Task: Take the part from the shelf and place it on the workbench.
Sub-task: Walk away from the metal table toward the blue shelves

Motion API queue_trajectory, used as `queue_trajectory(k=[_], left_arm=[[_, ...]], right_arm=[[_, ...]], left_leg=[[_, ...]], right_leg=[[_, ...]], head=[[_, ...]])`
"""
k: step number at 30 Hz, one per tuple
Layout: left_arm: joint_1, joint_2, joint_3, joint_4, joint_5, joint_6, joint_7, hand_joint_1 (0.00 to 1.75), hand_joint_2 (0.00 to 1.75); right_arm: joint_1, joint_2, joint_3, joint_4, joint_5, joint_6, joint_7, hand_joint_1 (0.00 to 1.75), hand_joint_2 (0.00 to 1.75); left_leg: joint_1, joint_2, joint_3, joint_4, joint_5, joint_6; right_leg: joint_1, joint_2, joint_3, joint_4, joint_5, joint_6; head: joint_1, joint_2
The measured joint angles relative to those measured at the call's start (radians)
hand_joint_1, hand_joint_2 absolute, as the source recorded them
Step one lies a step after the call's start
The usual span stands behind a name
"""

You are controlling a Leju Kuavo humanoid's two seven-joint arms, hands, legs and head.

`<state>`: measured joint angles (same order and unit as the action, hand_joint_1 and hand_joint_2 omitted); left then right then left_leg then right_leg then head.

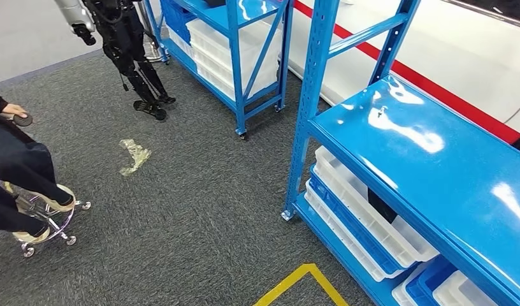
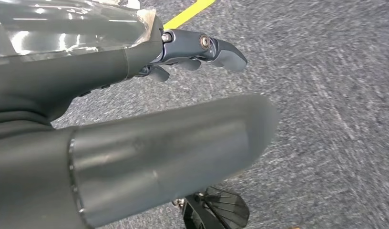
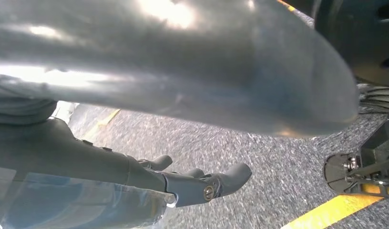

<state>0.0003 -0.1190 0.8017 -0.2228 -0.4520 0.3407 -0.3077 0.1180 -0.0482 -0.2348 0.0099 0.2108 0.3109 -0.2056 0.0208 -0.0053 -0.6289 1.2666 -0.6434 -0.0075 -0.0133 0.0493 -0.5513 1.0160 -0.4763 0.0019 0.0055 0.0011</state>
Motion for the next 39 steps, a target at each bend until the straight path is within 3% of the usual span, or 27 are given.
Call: queue_trajectory(k=[2, 3, 5, 7, 8, 10, 12, 14, 15, 16, 18, 19, 21, 23, 24, 25, 26, 28, 29, 30, 31, 32, 34, 35, 36, 38, 39], left_arm=[[0.000, 0.000, 0.001, 0.000, 0.000, 0.000, 0.002, 0.00, 0.00], [-0.001, 0.000, 0.001, 0.000, 0.000, 0.000, 0.003, 0.00, 0.00], [-0.002, 0.000, 0.003, 0.000, 0.000, 0.001, 0.004, 0.00, 0.00], [-0.004, -0.001, 0.003, 0.000, 0.000, 0.002, 0.004, 0.00, 0.00], [-0.005, -0.002, 0.003, 0.000, -0.001, 0.002, 0.004, 0.00, 0.00], [-0.005, -0.005, 0.004, 0.000, -0.004, 0.004, 0.004, 0.00, 0.00], [-0.003, -0.005, 0.005, 0.000, -0.007, 0.005, 0.004, 0.00, 0.00], [-0.001, -0.006, 0.006, 0.000, -0.009, 0.005, 0.004, 0.00, 0.00], [-0.001, -0.006, 0.006, 0.000, -0.009, 0.005, 0.004, 0.00, 0.00], [-0.001, -0.007, 0.007, 0.000, -0.009, 0.004, 0.004, 0.00, 0.00], [-0.002, -0.008, 0.007, 0.000, -0.010, 0.003, 0.004, 0.00, 0.00], [-0.002, -0.009, 0.007, 0.000, -0.011, 0.002, 0.003, 0.00, 0.00], [-0.003, -0.008, 0.007, 0.000, -0.015, 0.000, 0.003, 0.00, 0.00], [-0.008, -0.008, 0.007, -0.001, -0.019, -0.001, 0.002, 0.00, 0.00], [-0.012, -0.008, 0.007, -0.001, -0.021, -0.001, 0.002, 0.00, 0.00], [-0.014, -0.008, 0.006, -0.001, -0.022, -0.002, 0.002, 0.00, 0.00], [-0.015, -0.007, 0.006, -0.001, -0.024, -0.002, 0.001, 0.00, 0.00], [-0.014, -0.007, 0.006, -0.001, -0.027, -0.001, 0.001, 0.00, 0.00], [-0.012, -0.006, 0.006, 0.000, -0.028, -0.001, 0.001, 0.00, 0.00], [-0.011, -0.006, 0.006, 0.000, -0.028, -0.001, 0.001, 0.00, 0.00], [-0.011, -0.005, 0.006, 0.000, -0.029, -0.001, 0.001, 0.00, 0.00], [-0.011, -0.005, 0.006, 0.000, -0.029, -0.001, 0.001, 0.00, 0.00], [-0.011, -0.004, 0.006, 0.000, -0.030, -0.001, 0.001, 0.00, 0.00], [-0.011, -0.003, 0.006, 0.000, -0.031, -0.001, 0.000, 0.00, 0.00], [-0.011, -0.002, 0.006, 0.000, -0.031, -0.001, 0.000, 0.00, 0.00], [-0.012, -0.002, 0.006, 0.000, -0.031, -0.001, -0.001, 0.00, 0.00], [-0.013, -0.002, 0.006, 0.000, -0.031, -0.001, -0.002, 0.00, 0.00]], right_arm=[[-0.002, 0.000, 0.005, 0.000, 0.000, 0.000, 0.000, 0.00, 0.00], [-0.004, 0.000, 0.007, 0.000, 0.000, 0.000, 0.000, 0.00, 0.00], [-0.006, -0.001, 0.016, 0.000, -0.003, 0.000, 0.000, 0.00, 0.00], [-0.004, -0.002, 0.023, 0.000, -0.005, 0.000, 0.000, 0.00, 0.00], [-0.003, -0.002, 0.026, 0.000, -0.006, 0.000, 0.001, 0.00, 0.00], [-0.005, -0.002, 0.030, 0.000, -0.008, -0.001, 0.002, 0.00, 0.00], [-0.011, -0.002, 0.034, 0.000, -0.010, -0.002, 0.002, 0.00, 0.00], [-0.015, -0.002, 0.038, 0.000, -0.012, -0.003, 0.002, 0.00, 0.00], [-0.015, -0.002, 0.041, 0.000, -0.012, -0.003, 0.002, 0.00, 0.00], [-0.014, -0.003, 0.043, 0.000, -0.013, -0.003, 0.002, 0.00, 0.00], [-0.014, -0.004, 0.046, 0.000, -0.013, -0.003, 0.002, 0.00, 0.00], [-0.016, -0.004, 0.047, 0.000, -0.014, -0.003, 0.002, 0.00, 0.00], [-0.019, -0.004, 0.050, 0.000, -0.015, -0.003, 0.003, 0.00, 0.00], [-0.019, -0.004, 0.051, 0.000, -0.016, -0.001, 0.003, 0.00, 0.00], [-0.019, -0.005, 0.052, 0.000, -0.016, 0.000, 0.004, 0.00, 0.00], [-0.019, -0.005, 0.052, 0.000, -0.017, 0.001, 0.004, 0.00, 0.00], [-0.019, -0.007, 0.053, 0.000, -0.018, 0.001, 0.005, 0.00, 0.00], [-0.021, -0.009, 0.057, 0.000, -0.021, 0.002, 0.006, 0.00, 0.00], [-0.022, -0.010, 0.060, 0.000, -0.023, 0.002, 0.006, 0.00, 0.00], [-0.022, -0.010, 0.062, 0.000, -0.023, 0.002, 0.007, 0.00, 0.00], [-0.022, -0.010, 0.065, 0.000, -0.024, 0.002, 0.007, 0.00, 0.00], [-0.022, -0.010, 0.067, 0.000, -0.024, 0.002, 0.008, 0.00, 0.00], [-0.024, -0.010, 0.071, 0.000, -0.025, 0.002, 0.008, 0.00, 0.00], [-0.025, -0.010, 0.072, 0.000, -0.026, 0.002, 0.008, 0.00, 0.00], [-0.026, -0.010, 0.073, 0.000, -0.027, 0.002, 0.008, 0.00, 0.00], [-0.024, -0.010, 0.075, 0.000, -0.031, 0.002, 0.008, 0.00, 0.00], [-0.023, -0.011, 0.076, 0.000, -0.033, 0.002, 0.009, 0.00, 0.00]], left_leg=[[0.003, -0.030, 0.052, -0.134, 0.081, 0.004], [0.004, -0.046, 0.076, -0.191, 0.107, 0.007], [0.000, -0.061, 0.095, -0.238, 0.119, 0.016], [-0.005, -0.043, 0.096, -0.241, 0.121, 0.029], [-0.005, -0.034, 0.100, -0.247, 0.125, 0.036], [-0.002, -0.014, 0.108, -0.259, 0.134, 0.050], [-0.003, 0.010, 0.111, -0.264, 0.137, 0.056], [-0.004, 0.039, 0.110, -0.263, 0.135, 0.056], [-0.003, 0.052, 0.110, -0.263, 0.134, 0.055], [-0.002, 0.064, 0.111, -0.263, 0.131, 0.052], [-0.001, 0.084, 0.119, -0.262, 0.125, 0.044], [-0.003, 0.094, 0.122, -0.261, 0.120, 0.037], [-0.007, 0.112, 0.131, -0.262, 0.110, 0.023], [-0.006, 0.130, 0.142, -0.266, 0.103, 0.010], [-0.003, 0.124, 0.146, -0.263, 0.097, 0.004], [-0.001, 0.104, 0.141, -0.244, 0.080, -0.001], [0.001, 0.074, 0.125, -0.204, 0.053, -0.004], [0.003, 0.020, 0.060, -0.069, -0.019, -0.005], [0.002, 0.010, 0.026, -0.008, -0.041, -0.004], [0.002, 0.006, 0.005, 0.023, -0.041, -0.002], [0.002, 0.003, 0.001, 0.014, -0.020, 0.001], [0.002, -0.001, 0.016, -0.032, 0.017, 0.005], [0.001, -0.041, 0.070, -0.167, 0.093, 0.014], [0.000, -0.058, 0.089, -0.215, 0.114, 0.017], [-0.002, -0.069, 0.098, -0.240, 0.122, 0.020], [-0.007, -0.052, 0.100, -0.247, 0.123, 0.026], [-0.008, -0.040, 0.104, -0.253, 0.127, 0.033]], right_leg=[[0.002, 0.029, 0.002, 0.001, -0.001, 0.002], [0.005, 0.041, 0.002, 0.003, -0.002, 0.006], [0.008, 0.061, -0.005, 0.002, -0.004, 0.018], [0.005, 0.074, -0.010, -0.002, -0.001, 0.030], [0.004, 0.067, -0.012, 0.002, -0.002, 0.034], [0.005, 0.022, -0.031, 0.042, -0.024, 0.036], [0.003, -0.025, -0.085, 0.150, -0.076, 0.033], [-0.002, -0.036, -0.146, 0.266, -0.117, 0.039], [-0.004, -0.039, -0.155, 0.284, -0.117, 0.047], [-0.006, -0.043, -0.144, 0.261, -0.104, 0.058], [-0.010, -0.076, -0.073, 0.124, -0.053, 0.077], [-0.009, -0.099, -0.039, 0.060, -0.029, 0.079], [-0.003, -0.122, -0.010, 0.004, -0.009, 0.064], [-0.001, -0.101, -0.011, 0.005, -0.007, 0.042], [-0.004, -0.090, -0.010, 0.004, -0.006, 0.035], [-0.009, -0.079, -0.007, 0.002, -0.004, 0.026], [-0.014, -0.068, -0.004, 0.000, -0.002, 0.019], [-0.012, -0.044, -0.005, 0.000, -0.001, 0.010], [-0.009, -0.031, -0.005, 0.001, -0.001, 0.008], [-0.006, -0.016, -0.004, 0.001, -0.001, 0.007], [-0.004, -0.003, -0.003, 0.001, -0.001, 0.006], [-0.002, 0.012, -0.001, 0.001, -0.001, 0.006], [0.001, 0.038, 0.000, 0.002, -0.001, 0.008], [0.002, 0.050, -0.001, 0.003, -0.001, 0.010], [0.003, 0.061, -0.006, 0.004, -0.001, 0.015], [0.003, 0.080, -0.016, 0.001, 0.003, 0.028], [0.002, 0.076, -0.021, 0.005, 0.002, 0.034]], head=[[0.000, 0.000], [0.000, 0.000], [0.000, 0.000], [0.000, 0.000], [0.000, 0.000], [0.004, 0.000], [0.010, 0.000], [0.011, 0.000], [0.011, 0.000], [0.012, 0.000], [0.012, 0.000], [0.013, 0.000], [0.011, 0.000], [0.007, 0.000], [0.006, 0.000], [0.004, 0.000], [0.002, 0.000], [-0.001, 0.000], [-0.001, 0.000], [-0.002, 0.000], [-0.002, 0.000], [-0.002, 0.000], [-0.002, 0.000], [-0.002, 0.000], [-0.001, 0.000], [-0.002, 0.000], [-0.002, 0.000]])
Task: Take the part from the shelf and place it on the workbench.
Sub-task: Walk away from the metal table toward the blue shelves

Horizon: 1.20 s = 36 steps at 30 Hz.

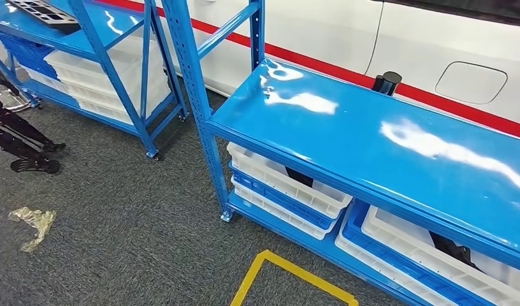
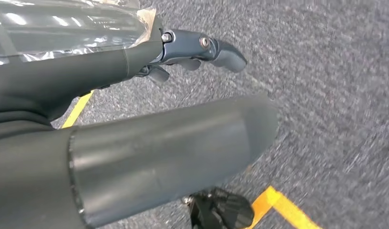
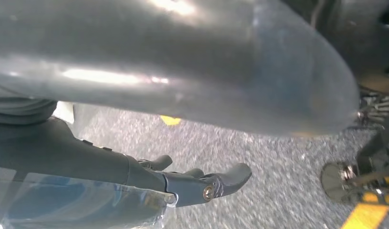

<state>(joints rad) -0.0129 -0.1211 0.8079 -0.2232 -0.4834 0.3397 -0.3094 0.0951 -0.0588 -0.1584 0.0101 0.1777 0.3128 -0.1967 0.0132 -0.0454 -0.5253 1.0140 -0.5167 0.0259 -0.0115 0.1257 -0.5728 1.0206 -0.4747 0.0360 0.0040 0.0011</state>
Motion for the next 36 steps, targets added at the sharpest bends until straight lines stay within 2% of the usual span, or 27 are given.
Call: queue_trajectory(k=[2, 4, 5, 6, 7, 8, 9, 10, 11, 12, 14, 15, 16, 17, 19, 20, 21, 22, 23, 24, 25, 26, 28, 30, 32, 34, 36], left_arm=[[-0.001, 0.000, 0.000, 0.000, 0.000, 0.001, -0.001, 0.00, 0.00], [0.000, 0.001, 0.000, 0.000, -0.001, 0.001, -0.001, 0.00, 0.00], [0.001, 0.001, 0.000, 0.000, -0.001, 0.001, -0.002, 0.00, 0.00], [0.001, 0.001, 0.000, 0.000, -0.001, 0.001, -0.002, 0.00, 0.00], [0.000, 0.000, 0.000, 0.000, -0.002, 0.000, -0.002, 0.00, 0.00], [0.000, 0.000, 0.000, 0.000, -0.003, 0.000, -0.002, 0.00, 0.00], [0.000, 0.000, 0.000, 0.000, -0.005, 0.000, -0.003, 0.00, 0.00], [0.000, 0.000, 0.000, 0.000, -0.006, -0.001, -0.004, 0.00, 0.00], [0.000, 0.000, 0.000, 0.000, -0.008, -0.001, -0.006, 0.00, 0.00], [-0.001, 0.000, 0.000, 0.000, -0.010, 0.000, -0.009, 0.00, 0.00], [-0.004, 0.001, 0.000, 0.000, -0.016, 0.005, -0.013, 0.00, 0.00], [-0.006, 0.001, 0.000, 0.000, -0.020, 0.010, -0.015, 0.00, 0.00], [-0.008, 0.001, 0.000, 0.000, -0.024, 0.015, -0.016, 0.00, 0.00], [-0.008, 0.001, 0.000, -0.001, -0.027, 0.017, -0.017, 0.00, 0.00], [-0.005, 0.001, -0.001, -0.001, -0.029, 0.013, -0.017, 0.00, 0.00], [-0.003, 0.000, -0.001, 0.000, -0.030, 0.009, -0.017, 0.00, 0.00], [-0.001, 0.000, -0.001, 0.000, -0.030, 0.006, -0.017, 0.00, 0.00], [0.000, 0.001, -0.001, 0.000, -0.029, 0.004, -0.017, 0.00, 0.00], [0.000, 0.001, -0.001, 0.000, -0.029, 0.002, -0.017, 0.00, 0.00], [0.000, 0.001, -0.001, 0.000, -0.029, 0.002, -0.017, 0.00, 0.00], [0.000, 0.001, -0.001, 0.000, -0.029, 0.001, -0.017, 0.00, 0.00], [0.000, 0.001, -0.001, 0.000, -0.029, 0.001, -0.017, 0.00, 0.00], [-0.001, 0.002, -0.002, 0.000, -0.030, 0.001, -0.017, 0.00, 0.00], [-0.003, 0.001, -0.002, 0.000, -0.030, 0.001, -0.017, 0.00, 0.00], [-0.003, 0.001, -0.002, 0.000, -0.029, 0.001, -0.017, 0.00, 0.00], [-0.001, 0.001, -0.002, 0.000, -0.029, 0.001, -0.017, 0.00, 0.00], [0.000, 0.001, -0.002, 0.000, -0.030, 0.001, -0.016, 0.00, 0.00]], right_arm=[[-0.001, 0.000, 0.001, 0.000, -0.003, 0.000, 0.001, 0.00, 0.00], [-0.004, -0.001, 0.002, 0.000, -0.006, 0.000, 0.001, 0.00, 0.00], [-0.005, -0.001, 0.002, 0.000, -0.007, 0.000, 0.001, 0.00, 0.00], [-0.005, -0.002, 0.002, 0.000, -0.008, 0.000, 0.001, 0.00, 0.00], [-0.005, -0.002, 0.002, 0.000, -0.009, 0.000, 0.001, 0.00, 0.00], [-0.004, -0.003, 0.002, 0.000, -0.010, 0.000, 0.001, 0.00, 0.00], [-0.004, -0.003, 0.002, 0.000, -0.011, 0.000, 0.001, 0.00, 0.00], [-0.005, -0.004, 0.002, 0.000, -0.012, 0.000, 0.001, 0.00, 0.00], [-0.007, -0.004, 0.002, 0.000, -0.013, 0.000, 0.001, 0.00, 0.00], [-0.008, -0.004, 0.002, 0.000, -0.014, 0.000, 0.001, 0.00, 0.00], [-0.008, -0.002, 0.003, 0.000, -0.017, 0.000, 0.001, 0.00, 0.00], [-0.008, -0.001, 0.003, 0.000, -0.020, -0.001, 0.001, 0.00, 0.00], [-0.007, -0.001, 0.004, 0.000, -0.023, -0.002, 0.001, 0.00, 0.00], [-0.007, 0.000, 0.006, 0.000, -0.026, -0.003, 0.001, 0.00, 0.00], [-0.008, 0.001, 0.009, 0.000, -0.031, -0.005, 0.001, 0.00, 0.00], [-0.008, 0.002, 0.010, 0.000, -0.032, -0.005, 0.001, 0.00, 0.00], [-0.007, 0.004, 0.012, 0.000, -0.034, -0.006, 0.000, 0.00, 0.00], [-0.007, 0.005, 0.015, 0.000, -0.034, -0.006, 0.000, 0.00, 0.00], [-0.006, 0.006, 0.017, 0.000, -0.035, -0.006, 0.000, 0.00, 0.00], [-0.006, 0.007, 0.018, 0.000, -0.035, -0.006, 0.000, 0.00, 0.00], [-0.007, 0.007, 0.019, 0.000, -0.035, -0.006, 0.000, 0.00, 0.00], [-0.008, 0.008, 0.019, 0.000, -0.035, -0.007, 0.000, 0.00, 0.00], [-0.008, 0.009, 0.019, 0.000, -0.035, -0.007, 0.000, 0.00, 0.00], [-0.005, 0.010, 0.019, 0.000, -0.035, -0.007, 0.000, 0.00, 0.00], [-0.004, 0.010, 0.020, 0.001, -0.035, -0.008, 0.000, 0.00, 0.00], [-0.007, 0.010, 0.020, 0.001, -0.036, -0.008, 0.000, 0.00, 0.00], [-0.008, 0.010, 0.020, 0.001, -0.038, -0.008, 0.000, 0.00, 0.00]], left_leg=[[0.003, 0.027, 0.007, -0.013, 0.009, 0.015], [0.002, 0.056, 0.010, -0.017, 0.011, 0.023], [0.001, 0.071, 0.009, -0.016, 0.011, 0.023], [0.001, 0.085, 0.009, -0.016, 0.009, 0.022], [0.002, 0.098, 0.009, -0.016, 0.008, 0.020], [0.003, 0.110, 0.011, -0.016, 0.006, 0.017], [0.004, 0.122, 0.015, -0.016, 0.003, 0.013], [0.003, 0.133, 0.018, -0.015, -0.002, 0.006], [0.001, 0.143, 0.023, -0.015, -0.007, -0.001], [-0.001, 0.152, 0.027, -0.015, -0.013, -0.008], [-0.001, 0.171, 0.038, -0.018, -0.020, -0.020], [0.001, 0.172, 0.044, -0.017, -0.024, -0.026], [0.004, 0.156, 0.044, -0.007, -0.036, -0.031], [0.006, 0.129, 0.034, 0.022, -0.059, -0.036], [0.009, 0.067, -0.021, 0.140, -0.129, -0.040], [0.009, 0.053, -0.056, 0.207, -0.159, -0.040], [0.009, 0.047, -0.083, 0.253, -0.170, -0.040], [0.009, 0.044, -0.095, 0.264, -0.159, -0.038], [0.009, 0.041, -0.089, 0.235, -0.127, -0.035], [0.009, 0.032, -0.066, 0.175, -0.085, -0.032], [0.010, 0.012, -0.039, 0.106, -0.047, -0.028], [0.010, -0.005, -0.016, 0.049, -0.020, -0.024], [0.006, -0.020, 0.003, 0.001, -0.006, -0.018], [0.003, 0.002, 0.006, -0.005, -0.001, -0.005], [0.005, 0.026, 0.012, -0.016, 0.008, 0.011], [0.004, 0.053, 0.015, -0.021, 0.012, 0.021], [0.001, 0.082, 0.013, -0.021, 0.011, 0.023]], right_leg=[[0.004, -0.044, -0.026, 0.052, -0.028, 0.002], [0.004, -0.097, -0.087, 0.176, -0.086, -0.004], [0.002, -0.108, -0.119, 0.240, -0.110, -0.002], [-0.001, -0.113, -0.137, 0.276, -0.120, 0.003], [-0.004, -0.117, -0.135, 0.274, -0.114, 0.012], [-0.007, -0.125, -0.110, 0.229, -0.094, 0.024], [-0.010, -0.143, -0.067, 0.150, -0.066, 0.035], [-0.009, -0.167, -0.028, 0.077, -0.040, 0.040], [-0.008, -0.186, 0.002, 0.023, -0.021, 0.038], [-0.005, -0.199, 0.017, -0.006, -0.011, 0.032], [-0.001, -0.185, 0.015, -0.007, -0.010, 0.013], [-0.006, -0.174, 0.017, -0.008, -0.010, 0.005], [-0.010, -0.162, 0.020, -0.009, -0.008, -0.001], [-0.014, -0.150, 0.022, -0.010, -0.005, -0.009], [-0.016, -0.127, 0.023, -0.010, -0.002, -0.019], [-0.014, -0.115, 0.021, -0.010, -0.002, -0.022], [-0.012, -0.101, 0.021, -0.010, -0.002, -0.022], [-0.011, -0.087, 0.022, -0.009, -0.002, -0.022], [-0.010, -0.072, 0.024, -0.009, -0.002, -0.022], [-0.010, -0.058, 0.026, -0.009, -0.002, -0.022], [-0.009, -0.045, 0.027, -0.009, -0.003, -0.021], [-0.007, -0.033, 0.028, -0.008, -0.003, -0.019], [-0.004, -0.014, 0.021, -0.009, -0.003, -0.009], [-0.004, 0.001, 0.014, -0.012, 0.000, 0.005], [-0.001, -0.030, -0.004, 0.020, -0.018, 0.010], [0.000, -0.087, -0.059, 0.132, -0.074, 0.003], [-0.001, -0.111, -0.121, 0.258, -0.122, 0.003]], head=[[0.005, 0.000], [0.010, 0.000], [0.012, 0.000], [0.012, 0.000], [0.012, 0.000], [0.012, 0.000], [0.012, 0.000], [0.013, 0.000], [0.013, 0.000], [0.012, 0.000], [0.011, 0.000], [0.010, 0.000], [0.008, 0.000], [0.005, 0.000], [0.000, 0.000], [0.000, 0.000], [-0.001, 0.000], [-0.001, 0.000], [-0.001, 0.000], [-0.001, 0.000], [-0.001, 0.000], [-0.002, 0.000], [-0.001, 0.000], [-0.001, 0.000], [0.002, 0.000], [0.008, 0.000], [0.013, 0.000]])
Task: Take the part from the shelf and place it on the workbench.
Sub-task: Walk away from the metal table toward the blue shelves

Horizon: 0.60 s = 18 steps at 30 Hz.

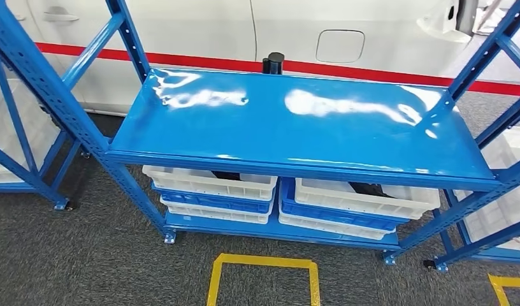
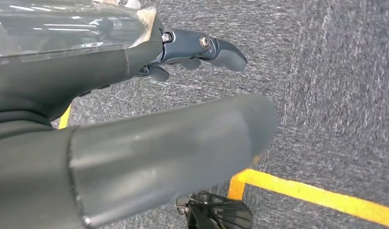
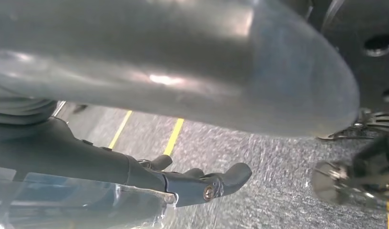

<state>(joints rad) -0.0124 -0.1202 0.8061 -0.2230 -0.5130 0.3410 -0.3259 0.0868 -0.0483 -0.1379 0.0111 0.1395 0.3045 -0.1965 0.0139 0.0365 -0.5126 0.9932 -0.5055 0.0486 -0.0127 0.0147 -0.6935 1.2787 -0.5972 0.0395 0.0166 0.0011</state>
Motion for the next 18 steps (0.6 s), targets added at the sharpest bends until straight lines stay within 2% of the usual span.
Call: queue_trajectory(k=[1, 2, 3, 4, 5, 6, 7, 9, 10, 12, 13, 14, 15, 16, 17, 18], left_arm=[[0.000, 0.000, 0.000, 0.000, 0.000, 0.000, 0.000, 0.00, 0.00], [-0.001, -0.001, 0.000, 0.000, 0.000, 0.000, 0.000, 0.00, 0.00], [-0.001, -0.001, 0.000, 0.000, 0.000, 0.000, 0.000, 0.00, 0.00], [-0.002, -0.002, 0.000, 0.000, 0.000, 0.000, 0.000, 0.00, 0.00], [-0.002, -0.002, 0.000, 0.000, 0.000, 0.000, 0.000, 0.00, 0.00], [-0.002, -0.003, 0.000, 0.000, 0.000, 0.000, 0.000, 0.00, 0.00], [-0.002, -0.003, 0.000, 0.000, -0.001, 0.000, 0.000, 0.00, 0.00], [-0.003, -0.003, 0.000, 0.000, -0.002, 0.000, 0.000, 0.00, 0.00], [-0.005, -0.003, 0.000, 0.000, -0.003, 0.000, 0.000, 0.00, 0.00], [-0.006, -0.002, -0.001, 0.000, -0.006, 0.000, 0.000, 0.00, 0.00], [-0.005, -0.002, -0.001, 0.000, -0.008, 0.000, 0.000, 0.00, 0.00], [-0.003, -0.003, -0.001, 0.000, -0.009, 0.000, 0.000, 0.00, 0.00], [0.000, -0.003, -0.001, 0.000, -0.010, 0.000, 0.000, 0.00, 0.00], [0.001, -0.002, -0.001, 0.000, -0.010, 0.000, 0.000, 0.00, 0.00], [0.002, -0.002, -0.001, 0.000, -0.010, 0.000, 0.000, 0.00, 0.00], [0.002, -0.002, -0.001, 0.000, -0.010, 0.000, 0.000, 0.00, 0.00]], right_arm=[[0.000, 0.000, 0.000, 0.000, -0.001, 0.000, 0.000, 0.00, 0.00], [0.001, 0.000, 0.000, 0.000, -0.003, -0.001, 0.000, 0.00, 0.00], [0.002, 0.000, 0.001, 0.000, -0.005, -0.003, 0.000, 0.00, 0.00], [0.001, 0.000, 0.002, 0.000, -0.007, -0.005, 0.000, 0.00, 0.00], [0.000, 0.000, 0.002, 0.000, -0.008, -0.007, 0.000, 0.00, 0.00], [-0.002, 0.000, 0.003, 0.000, -0.010, -0.009, 0.000, 0.00, 0.00], [-0.004, 0.001, 0.004, 0.000, -0.013, -0.010, 0.000, 0.00, 0.00], [-0.005, 0.002, 0.005, 0.000, -0.019, -0.011, 0.000, 0.00, 0.00], [-0.004, 0.003, 0.006, 0.000, -0.022, -0.011, 0.000, 0.00, 0.00], [-0.004, 0.004, 0.010, 0.000, -0.030, -0.011, 0.000, 0.00, 0.00], [-0.005, 0.004, 0.013, 0.000, -0.034, -0.011, 0.000, 0.00, 0.00], [-0.005, 0.003, 0.014, 0.000, -0.036, -0.011, 0.000, 0.00, 0.00], [-0.005, 0.004, 0.016, 0.000, -0.037, -0.011, 0.000, 0.00, 0.00], [-0.005, 0.004, 0.018, 0.000, -0.038, -0.011, 0.000, 0.00, 0.00], [-0.005, 0.004, 0.020, 0.000, -0.038, -0.011, 0.000, 0.00, 0.00], [-0.004, 0.004, 0.022, 0.000, -0.038, -0.011, 0.000, 0.00, 0.00]], left_leg=[[-0.001, 0.014, 0.000, 0.000, -0.001, 0.000], [-0.001, 0.026, 0.001, 0.000, -0.003, -0.002], [0.000, 0.037, 0.004, 0.000, -0.005, -0.004], [-0.001, 0.048, 0.008, 0.001, -0.008, -0.008], [-0.004, 0.057, 0.011, 0.001, -0.012, -0.013], [-0.007, 0.066, 0.015, 0.001, -0.016, -0.020], [-0.009, 0.075, 0.019, 0.001, -0.021, -0.026], [-0.009, 0.091, 0.029, -0.001, -0.028, -0.038], [-0.006, 0.084, 0.032, 0.003, -0.035, -0.043], [-0.001, 0.036, 0.012, 0.059, -0.078, -0.053], [0.001, 0.003, -0.015, 0.117, -0.114, -0.056], [0.002, -0.019, -0.050, 0.188, -0.151, -0.058], [0.002, -0.030, -0.083, 0.251, -0.176, -0.059], [0.003, -0.035, -0.106, 0.289, -0.181, -0.059], [0.003, -0.037, -0.112, 0.288, -0.163, -0.059], [0.004, -0.037, -0.100, 0.248, -0.128, -0.057]], right_leg=[[-0.002, -0.004, -0.009, 0.021, -0.003, 0.006], [-0.003, -0.008, 0.004, 0.000, 0.009, 0.015], [-0.005, -0.017, 0.037, -0.061, 0.034, 0.025], [-0.006, -0.040, 0.081, -0.141, 0.061, 0.031], [-0.005, -0.066, 0.117, -0.208, 0.084, 0.033], [-0.003, -0.084, 0.141, -0.253, 0.099, 0.029], [0.000, -0.096, 0.151, -0.272, 0.105, 0.021], [0.000, -0.078, 0.152, -0.271, 0.107, 0.004], [-0.004, -0.069, 0.154, -0.273, 0.108, -0.002], [-0.014, -0.054, 0.157, -0.276, 0.113, -0.017], [-0.015, -0.048, 0.155, -0.276, 0.114, -0.021], [-0.014, -0.042, 0.154, -0.276, 0.115, -0.025], [-0.012, -0.035, 0.153, -0.275, 0.115, -0.027], [-0.011, -0.028, 0.153, -0.275, 0.115, -0.027], [-0.010, -0.021, 0.155, -0.275, 0.115, -0.027], [-0.010, -0.016, 0.157, -0.275, 0.114, -0.026]], head=[[0.000, 0.000], [0.001, 0.000], [0.001, 0.000], [0.001, 0.000], [0.001, 0.000], [0.000, 0.000], [-0.001, 0.000], [-0.003, 0.000], [-0.004, 0.000], [-0.006, 0.000], [-0.008, 0.000], [-0.009, 0.000], [-0.009, 0.000], [-0.010, 0.000], [-0.010, 0.000], [-0.010, 0.000]])
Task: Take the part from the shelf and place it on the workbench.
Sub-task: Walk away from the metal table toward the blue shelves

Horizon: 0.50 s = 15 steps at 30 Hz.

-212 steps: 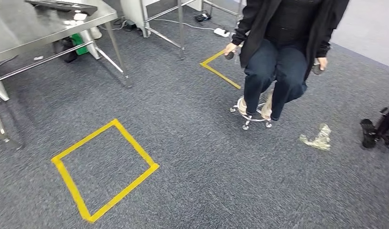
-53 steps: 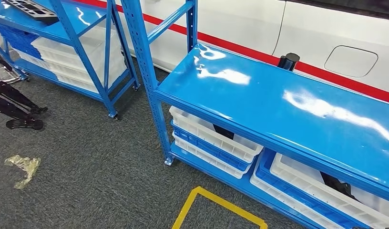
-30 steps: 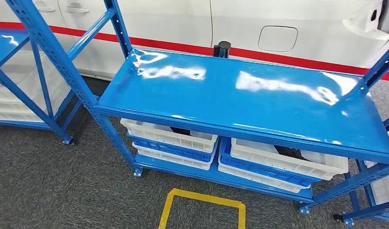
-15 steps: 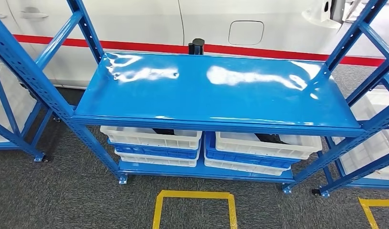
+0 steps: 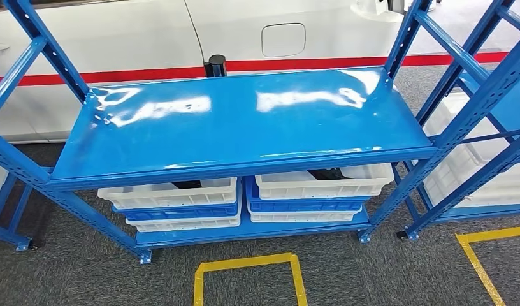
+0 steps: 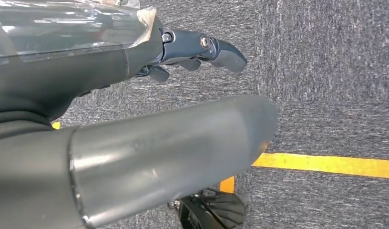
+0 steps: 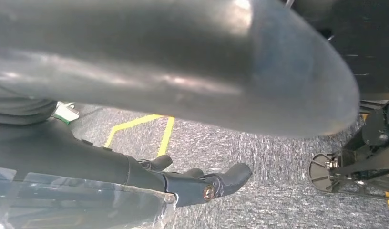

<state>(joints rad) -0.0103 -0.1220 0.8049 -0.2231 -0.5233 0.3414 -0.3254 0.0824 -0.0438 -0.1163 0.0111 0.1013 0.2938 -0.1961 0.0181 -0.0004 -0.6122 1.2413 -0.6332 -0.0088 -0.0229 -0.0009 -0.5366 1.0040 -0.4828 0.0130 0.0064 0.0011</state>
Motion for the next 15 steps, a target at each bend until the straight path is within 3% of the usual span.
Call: queue_trajectory(k=[2, 4, 7, 10, 15], left_arm=[[-0.001, 0.001, 0.000, 0.000, -0.001, 0.000, 0.000, 0.00, 0.00], [-0.002, 0.001, 0.000, 0.000, -0.003, 0.000, 0.001, 0.00, 0.00], [-0.003, -0.001, -0.001, 0.000, -0.006, 0.004, 0.003, 0.00, 0.00], [-0.003, 0.001, -0.001, 0.000, -0.009, 0.009, 0.004, 0.00, 0.00], [-0.003, 0.001, -0.001, 0.000, -0.010, 0.015, 0.004, 0.00, 0.00]], right_arm=[[-0.001, 0.000, 0.003, 0.000, -0.002, 0.000, 0.000, 0.00, 0.00], [-0.001, -0.001, 0.004, 0.000, -0.004, 0.001, 0.000, 0.00, 0.00], [0.000, -0.004, 0.007, 0.000, -0.006, 0.001, 0.000, 0.00, 0.00], [0.000, -0.004, 0.010, 0.000, -0.010, 0.002, 0.000, 0.00, 0.00], [0.000, -0.005, 0.020, 0.000, -0.015, 0.006, 0.000, 0.00, 0.00]], left_leg=[[0.002, -0.003, 0.054, -0.137, 0.080, 0.004], [0.002, -0.006, 0.085, -0.223, 0.118, 0.009], [-0.004, -0.004, 0.087, -0.234, 0.122, 0.014], [-0.013, -0.004, 0.086, -0.233, 0.123, 0.023], [-0.016, -0.003, 0.086, -0.232, 0.121, 0.029]], right_leg=[[0.003, 0.010, 0.002, 0.002, -0.002, 0.003], [0.011, 0.016, -0.001, 0.005, -0.007, 0.006], [0.017, 0.018, -0.005, 0.005, -0.011, 0.005], [0.014, 0.018, -0.004, 0.001, -0.006, 0.014], [0.011, 0.018, -0.003, -0.003, -0.003, 0.018]], head=[[-0.001, 0.000], [0.000, 0.000], [0.004, 0.000], [0.004, 0.000], [0.004, 0.000]])
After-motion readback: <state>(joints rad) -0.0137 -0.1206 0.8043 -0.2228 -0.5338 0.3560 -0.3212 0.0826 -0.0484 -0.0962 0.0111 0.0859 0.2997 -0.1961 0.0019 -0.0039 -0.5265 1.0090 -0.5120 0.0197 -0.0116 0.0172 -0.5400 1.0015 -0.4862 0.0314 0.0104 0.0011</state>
